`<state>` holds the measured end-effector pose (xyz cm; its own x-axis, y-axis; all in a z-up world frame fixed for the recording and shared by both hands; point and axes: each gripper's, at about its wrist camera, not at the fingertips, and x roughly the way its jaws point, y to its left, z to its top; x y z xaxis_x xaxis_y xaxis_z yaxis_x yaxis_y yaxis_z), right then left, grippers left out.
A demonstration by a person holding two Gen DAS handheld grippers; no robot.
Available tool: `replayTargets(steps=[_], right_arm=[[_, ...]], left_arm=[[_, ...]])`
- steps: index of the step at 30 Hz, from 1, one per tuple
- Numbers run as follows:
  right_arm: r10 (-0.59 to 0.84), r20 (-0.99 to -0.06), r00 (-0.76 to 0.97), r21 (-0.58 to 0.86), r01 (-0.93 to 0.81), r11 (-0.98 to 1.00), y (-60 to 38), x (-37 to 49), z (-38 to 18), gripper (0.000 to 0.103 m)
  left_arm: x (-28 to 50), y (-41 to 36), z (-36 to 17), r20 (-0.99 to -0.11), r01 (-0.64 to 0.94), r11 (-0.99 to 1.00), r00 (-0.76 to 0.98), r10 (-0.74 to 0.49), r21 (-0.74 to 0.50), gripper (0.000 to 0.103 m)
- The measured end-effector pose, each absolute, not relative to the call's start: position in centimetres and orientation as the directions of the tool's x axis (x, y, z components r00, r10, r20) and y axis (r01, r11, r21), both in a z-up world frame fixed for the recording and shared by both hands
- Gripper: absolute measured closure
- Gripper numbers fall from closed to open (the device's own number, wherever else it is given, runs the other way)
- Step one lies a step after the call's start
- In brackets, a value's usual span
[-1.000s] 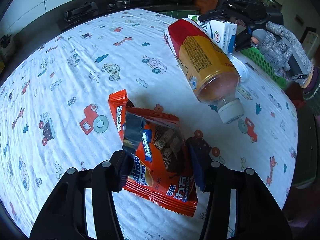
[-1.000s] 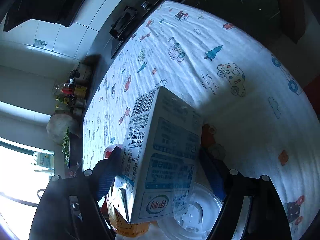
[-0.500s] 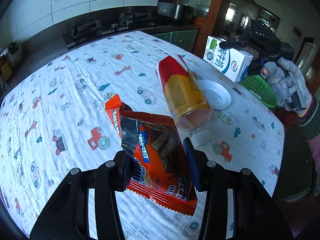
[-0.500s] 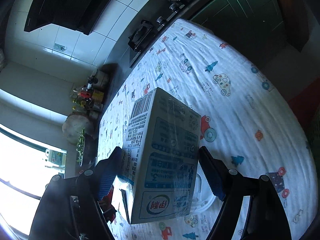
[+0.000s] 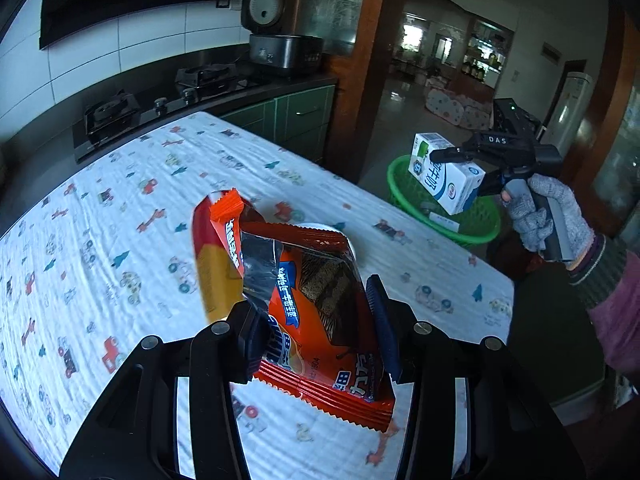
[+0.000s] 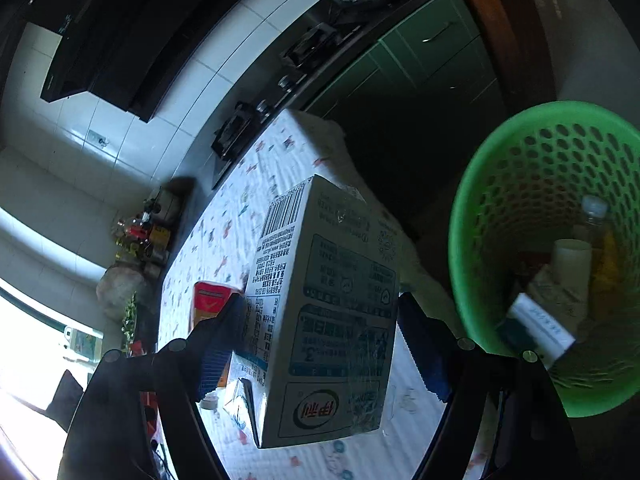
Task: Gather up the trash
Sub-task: 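Drop the wafer pack with the left tool while the right tool drops the milk box into the basket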
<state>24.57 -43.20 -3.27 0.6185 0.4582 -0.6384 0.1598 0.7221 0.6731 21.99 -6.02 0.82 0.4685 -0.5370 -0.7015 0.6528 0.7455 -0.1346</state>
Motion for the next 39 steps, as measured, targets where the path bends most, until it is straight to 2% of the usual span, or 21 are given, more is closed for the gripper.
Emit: replayTargets(steps=[8, 16, 20, 30, 37, 39], right_arm=[[0.271, -0.706, 0.654, 0.566, 0.291, 0.771, -53.0, 21.7, -5.3, 0.028], [0.137, -0.764, 0.630, 0.443, 0.359, 0.822, -56.9, 21.2, -7.5, 0.027], [0.115, -0.769, 0.629, 0.417, 0.358, 0.835, -57.9, 20.8, -8.2, 0.024], [0.047, -0.746, 0.664, 0.344, 0.323, 0.882, -58.5, 18.0, -6.9, 0.024], [0.044, -0.720, 0.693, 0.344, 0.301, 0.890, -58.4, 15.8, -5.7, 0.022], [0.047, -0.715, 0.698, 0.350, 0.300, 0.887, -58.4, 15.4, -5.6, 0.022]], left_arm=[[22.8, -14.2, 1.0, -0.702, 0.717, 0.680, 0.406, -0.585, -0.152, 0.057], [24.3, -20.9, 0.9, -0.714, 0.754, 0.636, 0.353, -0.605, -0.166, 0.057], [25.3, -24.5, 0.5, -0.726, 0.771, 0.619, 0.340, -0.598, -0.148, 0.057], [27.0, -32.3, -0.8, -0.753, 0.802, 0.582, 0.299, -0.587, -0.135, 0.057], [28.2, -36.8, -1.9, -0.766, 0.806, 0.582, 0.304, -0.567, -0.111, 0.057], [28.9, -37.9, -2.3, -0.769, 0.798, 0.592, 0.307, -0.561, -0.113, 0.053]])
